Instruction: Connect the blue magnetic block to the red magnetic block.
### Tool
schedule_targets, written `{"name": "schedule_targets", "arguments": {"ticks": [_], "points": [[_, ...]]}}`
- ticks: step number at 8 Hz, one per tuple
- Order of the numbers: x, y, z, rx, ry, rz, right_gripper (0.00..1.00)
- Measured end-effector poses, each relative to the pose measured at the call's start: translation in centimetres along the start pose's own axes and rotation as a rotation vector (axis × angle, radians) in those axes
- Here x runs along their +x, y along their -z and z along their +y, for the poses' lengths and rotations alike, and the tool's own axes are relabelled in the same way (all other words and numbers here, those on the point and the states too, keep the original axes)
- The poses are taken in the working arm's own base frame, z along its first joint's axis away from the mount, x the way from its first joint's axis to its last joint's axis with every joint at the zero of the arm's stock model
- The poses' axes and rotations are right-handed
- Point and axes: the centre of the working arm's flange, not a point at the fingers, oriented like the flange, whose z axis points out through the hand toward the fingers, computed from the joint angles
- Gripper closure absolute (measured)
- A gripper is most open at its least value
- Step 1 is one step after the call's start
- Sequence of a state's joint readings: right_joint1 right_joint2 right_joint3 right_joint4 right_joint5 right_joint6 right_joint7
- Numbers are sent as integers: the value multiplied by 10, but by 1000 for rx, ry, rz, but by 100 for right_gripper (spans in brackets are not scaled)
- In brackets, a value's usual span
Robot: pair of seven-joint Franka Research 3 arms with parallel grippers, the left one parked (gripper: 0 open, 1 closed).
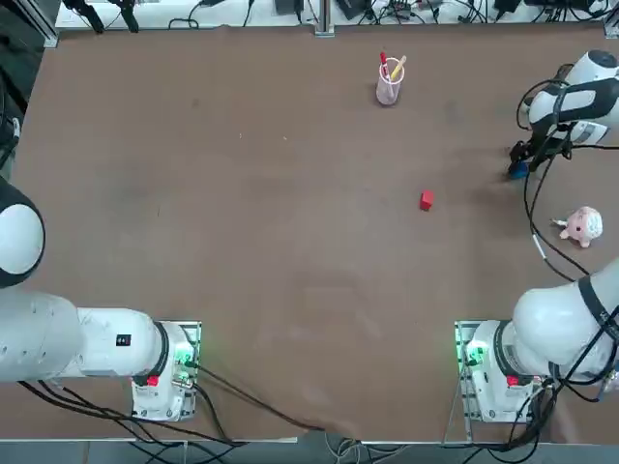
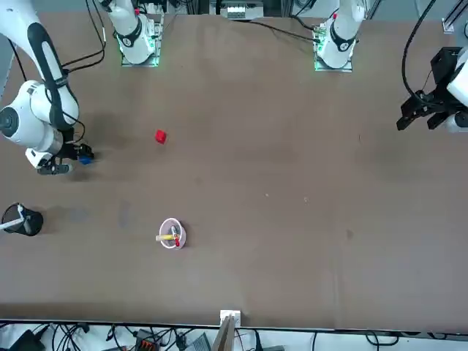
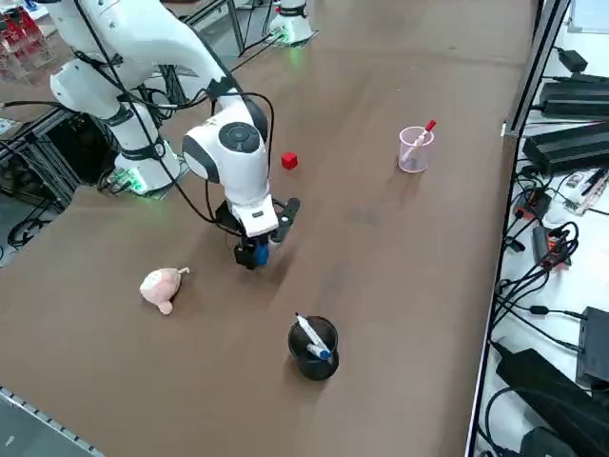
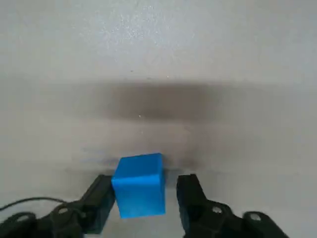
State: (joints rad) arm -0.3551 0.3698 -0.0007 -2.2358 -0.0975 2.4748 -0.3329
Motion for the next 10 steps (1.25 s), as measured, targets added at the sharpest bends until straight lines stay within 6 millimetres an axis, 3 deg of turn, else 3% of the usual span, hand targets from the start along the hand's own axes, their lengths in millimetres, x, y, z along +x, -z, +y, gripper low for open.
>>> {"name": "schedule_targets", "arguments": {"ticks": [1, 4, 7, 10], "points": [[1, 1, 0, -1, 0, 2, 51], [7, 9, -1, -6, 6, 19, 52], [24, 44, -7, -5, 17, 0, 52], [48, 63, -54, -19, 8, 7, 52]]}}
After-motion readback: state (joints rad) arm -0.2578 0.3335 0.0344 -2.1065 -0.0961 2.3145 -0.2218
